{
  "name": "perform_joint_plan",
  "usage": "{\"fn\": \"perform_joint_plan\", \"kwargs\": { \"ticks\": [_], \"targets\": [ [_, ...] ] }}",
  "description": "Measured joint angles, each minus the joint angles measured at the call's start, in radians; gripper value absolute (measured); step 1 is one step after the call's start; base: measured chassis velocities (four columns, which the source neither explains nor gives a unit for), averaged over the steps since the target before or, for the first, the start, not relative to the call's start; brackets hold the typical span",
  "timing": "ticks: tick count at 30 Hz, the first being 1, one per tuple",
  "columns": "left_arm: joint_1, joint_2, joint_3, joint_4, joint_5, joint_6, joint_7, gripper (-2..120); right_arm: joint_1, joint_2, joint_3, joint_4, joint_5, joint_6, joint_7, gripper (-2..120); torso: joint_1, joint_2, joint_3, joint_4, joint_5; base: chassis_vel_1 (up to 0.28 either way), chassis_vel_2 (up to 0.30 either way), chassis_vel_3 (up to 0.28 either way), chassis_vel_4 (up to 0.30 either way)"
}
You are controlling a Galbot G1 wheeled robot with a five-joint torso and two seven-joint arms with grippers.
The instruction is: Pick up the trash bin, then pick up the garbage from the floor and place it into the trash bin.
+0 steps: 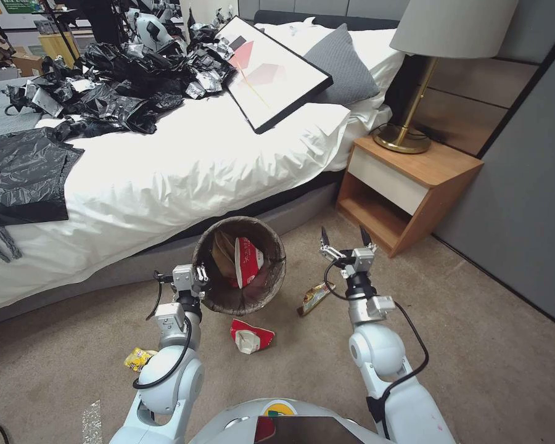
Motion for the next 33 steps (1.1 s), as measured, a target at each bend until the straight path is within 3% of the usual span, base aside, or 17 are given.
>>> {"fn": "perform_joint_plan", "kwargs": {
  "ticks": [3,14,17,19,23,33],
  "targets": [
    [0.002,-0.003,-0.003,0.000,0.001,0.000,-0.009,2,0.068,-0.018,-0.026,-0.069,0.115,-0.126,0.059,100,0.000,0.000,0.000,0.0002,0.0001,0.000,0.000,0.000,0.000],
    [0.004,-0.013,-0.001,0.007,0.014,0.000,-0.013,2,0.195,-0.028,-0.058,-0.234,0.229,-0.260,0.076,100,0.000,0.000,0.000,0.0002,0.0002,0.000,0.000,0.000,0.000],
    [0.004,-0.014,0.001,0.008,0.018,0.000,-0.013,2,0.220,-0.030,-0.064,-0.270,0.288,-0.324,0.074,100,0.000,0.000,0.000,0.0001,0.0001,0.000,0.000,0.000,0.000],
    [0.004,-0.014,0.003,0.012,0.021,0.000,-0.013,2,0.247,-0.035,-0.070,-0.314,0.342,-0.420,0.078,100,0.000,0.000,0.000,0.0001,0.0000,0.000,0.000,0.000,0.000],
    [0.004,-0.017,0.008,0.013,0.024,0.000,-0.012,2,0.279,-0.034,-0.079,-0.395,0.364,-0.482,0.086,100,0.000,0.000,0.000,0.0000,0.0001,0.000,0.000,0.000,0.000],
    [0.005,-0.016,0.007,0.017,0.026,0.000,-0.012,2,0.330,-0.013,-0.103,-0.553,0.347,-0.508,0.068,100,0.000,0.000,0.000,0.0001,0.0001,0.000,0.000,0.000,0.000]
  ]
}}
